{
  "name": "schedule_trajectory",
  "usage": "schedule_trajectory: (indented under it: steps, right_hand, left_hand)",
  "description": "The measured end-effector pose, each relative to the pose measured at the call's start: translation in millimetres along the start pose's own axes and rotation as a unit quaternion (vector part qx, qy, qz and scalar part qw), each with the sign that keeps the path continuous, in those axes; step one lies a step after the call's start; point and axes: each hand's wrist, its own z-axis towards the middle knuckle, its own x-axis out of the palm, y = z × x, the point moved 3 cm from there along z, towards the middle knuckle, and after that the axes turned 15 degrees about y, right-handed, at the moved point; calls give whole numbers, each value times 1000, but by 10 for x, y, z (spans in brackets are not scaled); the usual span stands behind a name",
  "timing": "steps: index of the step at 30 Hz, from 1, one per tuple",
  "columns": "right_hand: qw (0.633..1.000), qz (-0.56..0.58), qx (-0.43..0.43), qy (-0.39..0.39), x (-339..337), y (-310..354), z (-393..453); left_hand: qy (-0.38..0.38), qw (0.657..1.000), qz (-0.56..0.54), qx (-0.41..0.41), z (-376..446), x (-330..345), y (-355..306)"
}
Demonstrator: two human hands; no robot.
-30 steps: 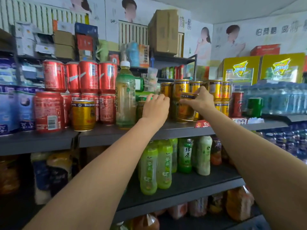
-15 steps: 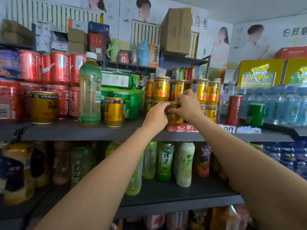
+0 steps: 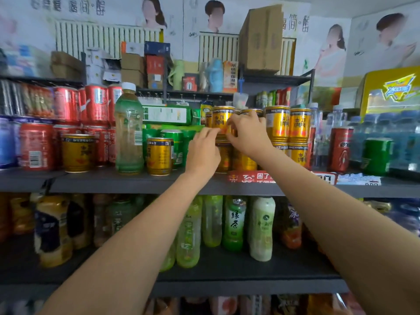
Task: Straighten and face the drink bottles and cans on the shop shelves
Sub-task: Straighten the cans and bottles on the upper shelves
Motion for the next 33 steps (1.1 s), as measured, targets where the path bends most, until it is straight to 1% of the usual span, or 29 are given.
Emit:
schedule_trajectory:
  steps: [2, 5, 9, 12, 14, 17, 20, 22, 25, 28, 31, 33]
  right_hand:
    - [998, 35, -46, 3, 0, 222, 109]
    - [986, 110, -105, 66, 143, 633, 226]
    - [970, 152, -103, 157, 509, 1046, 295]
    - [959, 209, -68, 181, 691, 1204, 337]
    - [952, 259, -39, 157, 739, 1278, 359]
    - [943, 320, 4, 92, 723, 1333, 351]
    - [940, 337, 20, 38, 650, 1264, 272]
    - [938, 345, 16, -1, 517, 1130, 219]
    - [943, 326, 16, -69, 139, 837, 163]
    - [950, 284, 39, -127, -258, 470, 108]
    - [951, 258, 85, -150, -462, 96, 44]
    - [954, 240, 113, -142, -515, -80, 8]
  left_hand:
    - [-60, 997, 37, -25, -27, -191, 137]
    - [-85, 991, 64, -83, -115, -428, 439]
    - [-48, 987, 65, -139, -264, -570, 838]
    - [-6, 988, 48, -148, -346, -599, 993]
    - [3, 989, 27, -147, -365, -612, 1041]
    - [14, 990, -28, -138, -364, -586, 1014]
    - [3, 991, -72, -113, -367, -535, 915]
    - [-16, 993, -92, -74, -324, -524, 780]
    - [-48, 988, -148, -9, -167, -555, 390]
    - [-47, 976, -205, 49, 46, -536, -81]
    - [-17, 968, -244, 47, 207, -434, -390]
    - [15, 966, -258, 33, 259, -338, -506]
